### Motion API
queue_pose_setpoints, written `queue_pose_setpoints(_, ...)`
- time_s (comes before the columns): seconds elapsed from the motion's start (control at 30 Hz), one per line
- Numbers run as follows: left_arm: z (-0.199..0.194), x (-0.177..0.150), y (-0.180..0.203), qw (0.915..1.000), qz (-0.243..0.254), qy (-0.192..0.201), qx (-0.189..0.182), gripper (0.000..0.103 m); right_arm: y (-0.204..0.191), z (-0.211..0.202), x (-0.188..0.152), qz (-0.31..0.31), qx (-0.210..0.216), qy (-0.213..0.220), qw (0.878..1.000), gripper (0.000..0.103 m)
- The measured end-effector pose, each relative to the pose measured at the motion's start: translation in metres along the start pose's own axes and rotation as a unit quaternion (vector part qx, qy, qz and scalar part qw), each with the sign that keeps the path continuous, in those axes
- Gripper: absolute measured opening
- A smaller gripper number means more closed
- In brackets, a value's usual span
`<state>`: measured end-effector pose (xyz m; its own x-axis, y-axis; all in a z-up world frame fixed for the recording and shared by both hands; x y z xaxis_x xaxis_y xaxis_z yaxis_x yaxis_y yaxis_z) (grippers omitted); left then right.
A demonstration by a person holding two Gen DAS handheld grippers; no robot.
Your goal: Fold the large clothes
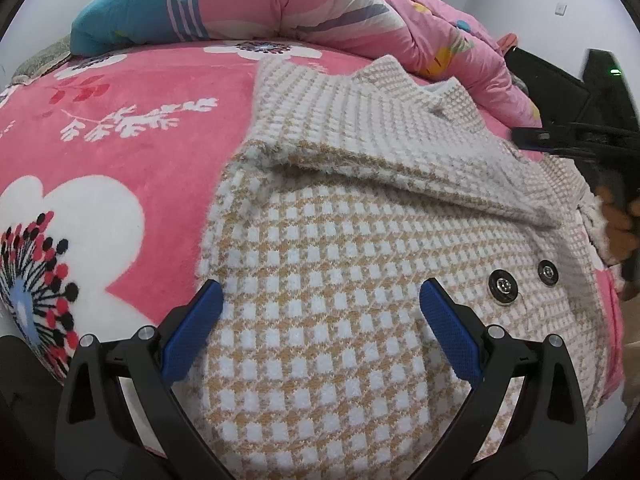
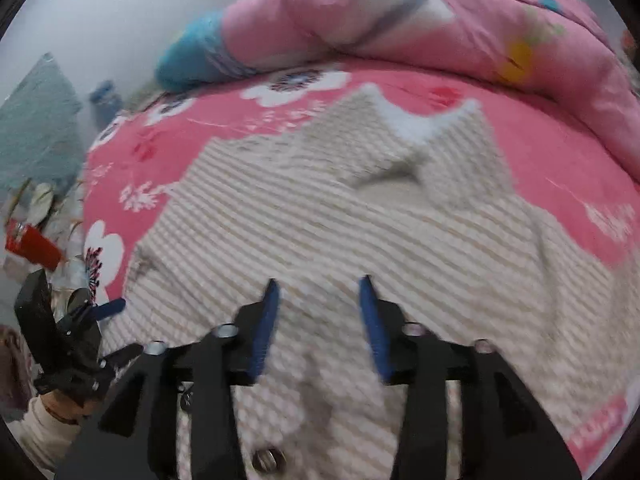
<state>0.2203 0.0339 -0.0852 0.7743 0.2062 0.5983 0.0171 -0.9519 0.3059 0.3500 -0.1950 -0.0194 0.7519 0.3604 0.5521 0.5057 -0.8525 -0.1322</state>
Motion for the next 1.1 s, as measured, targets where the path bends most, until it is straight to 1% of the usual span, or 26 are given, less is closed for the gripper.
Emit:
queue_pose_setpoints(0.07, -0.006, 0.002, 0.004, 0.9999, 0.004, -0.005, 0.015, 0.095, 0.002, 0.042, -0.006, -0.006, -0.018, -0.045, 0.999, 0.055)
queue_pose_setpoints(0.1, -0.01, 0.004, 0.005, 0.9997, 0.004, -0.003, 0.022, 0.095, 0.008, 0.066, -0.017, -0.001, -0.022, -0.075, 0.997, 0.058)
queue_pose_setpoints(0.13, -0.017, 0.009, 0.007, 0.9996, 0.004, 0.006, 0.026, 0.095, 0.009, 0.068, -0.02, 0.001, -0.017, -0.064, 0.998, 0.058)
queue_pose_setpoints(0.23, -0.038, 0.038, 0.017, 0.9985, 0.01, 0.053, 0.006, 0.095, 0.004, 0.054, -0.017, -0.007, -0.024, -0.058, 0.998, 0.059)
queue_pose_setpoints(0.27, -0.04, 0.054, 0.022, 0.9976, 0.013, 0.068, 0.001, 0.095, 0.004, 0.053, -0.019, -0.008, -0.022, -0.059, 0.998, 0.059)
queue_pose_setpoints(0.3, -0.039, 0.066, 0.026, 0.9971, 0.015, 0.074, -0.001, 0.095, 0.005, 0.053, -0.02, -0.011, -0.02, -0.057, 0.998, 0.059)
queue_pose_setpoints(0.37, -0.031, 0.096, 0.037, 0.9959, 0.016, 0.088, -0.017, 0.095, 0.008, 0.055, -0.021, -0.006, -0.011, -0.054, 0.998, 0.059)
queue_pose_setpoints(0.4, -0.017, 0.115, 0.042, 0.996, 0.012, 0.084, -0.03, 0.095, 0.01, 0.055, -0.022, -0.004, -0.01, -0.052, 0.999, 0.059)
queue_pose_setpoints(0.43, 0.001, 0.131, 0.044, 0.9969, 0.008, 0.073, -0.03, 0.095, 0.012, 0.054, -0.022, 0.0, -0.008, -0.049, 0.999, 0.059)
queue_pose_setpoints(0.47, 0.024, 0.145, 0.043, 0.9981, 0.004, 0.057, -0.023, 0.095, 0.014, 0.053, -0.023, 0.005, -0.008, -0.047, 0.999, 0.059)
queue_pose_setpoints(0.5, 0.04, 0.153, 0.04, 0.9989, 0.0, 0.042, -0.02, 0.095, 0.02, 0.048, -0.025, 0.008, -0.008, -0.045, 0.999, 0.059)
queue_pose_setpoints(0.57, 0.088, 0.166, 0.029, 0.9997, -0.02, -0.006, -0.01, 0.095, 0.024, 0.032, -0.027, 0.012, -0.013, -0.042, 0.999, 0.059)
queue_pose_setpoints(0.6, 0.103, 0.166, 0.024, 0.9994, -0.026, -0.021, -0.003, 0.095, 0.025, 0.024, -0.027, 0.011, -0.019, -0.035, 0.999, 0.059)
queue_pose_setpoints(0.63, 0.126, 0.164, 0.015, 0.9983, -0.036, -0.047, 0.006, 0.095, 0.027, 0.014, -0.026, 0.008, -0.027, -0.021, 0.999, 0.059)
queue_pose_setpoints(0.67, 0.139, 0.16, 0.008, 0.9974, -0.041, -0.058, 0.008, 0.095, 0.03, 0.007, -0.026, 0.007, -0.033, -0.012, 0.999, 0.059)
queue_pose_setpoints(0.73, 0.138, 0.158, 0.007, 0.9986, -0.032, -0.041, 0.006, 0.095, 0.047, -0.002, -0.027, 0.013, -0.058, 0.004, 0.998, 0.059)
queue_pose_setpoints(0.8, 0.134, 0.155, 0.009, 0.999, -0.02, -0.039, 0.011, 0.095, 0.068, 0.008, -0.034, 0.031, -0.07, -0.013, 0.997, 0.059)
queue_pose_setpoints(0.83, 0.134, 0.155, 0.01, 0.999, -0.019, -0.039, 0.01, 0.095, 0.08, 0.019, -0.04, 0.044, -0.057, -0.021, 0.997, 0.06)
queue_pose_setpoints(0.87, 0.131, 0.154, 0.01, 0.9991, -0.019, -0.038, 0.007, 0.095, 0.085, 0.021, -0.042, 0.052, -0.044, -0.018, 0.997, 0.06)
queue_pose_setpoints(0.9, 0.125, 0.155, 0.011, 0.9992, -0.02, -0.035, 0.006, 0.095, 0.085, 0.02, -0.041, 0.054, -0.041, -0.017, 0.998, 0.06)
queue_pose_setpoints(0.93, 0.117, 0.155, 0.012, 0.9994, -0.018, -0.03, 0.007, 0.095, 0.085, 0.013, -0.04, 0.053, -0.044, -0.017, 0.997, 0.059)
queue_pose_setpoints(1.0, 0.094, 0.159, 0.02, 0.9999, -0.004, -0.006, 0.01, 0.095, 0.082, -0.005, -0.039, 0.056, -0.046, -0.009, 0.997, 0.059)
queue_pose_setpoints(1.07, 0.067, 0.155, 0.038, 0.9996, 0.018, 0.015, -0.013, 0.095, 0.076, -0.032, -0.044, 0.049, -0.037, 0.014, 0.998, 0.06)
queue_pose_setpoints(1.1, 0.059, 0.15, 0.044, 0.9994, 0.022, 0.017, -0.02, 0.095, 0.074, -0.04, -0.049, 0.044, -0.042, 0.02, 0.998, 0.064)
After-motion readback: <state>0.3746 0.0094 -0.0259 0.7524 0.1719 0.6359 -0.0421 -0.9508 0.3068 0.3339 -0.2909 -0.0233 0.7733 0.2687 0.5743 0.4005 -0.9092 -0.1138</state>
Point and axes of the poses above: each gripper's, at about its wrist camera, not at the fingertips, and z roughly the way its jaws point, y to its right, x to its top, the point moved 5 cm from there along z, roughly the way its jaws point, and after that the axes turned 6 degrees about -z, right-handed, at the moved point
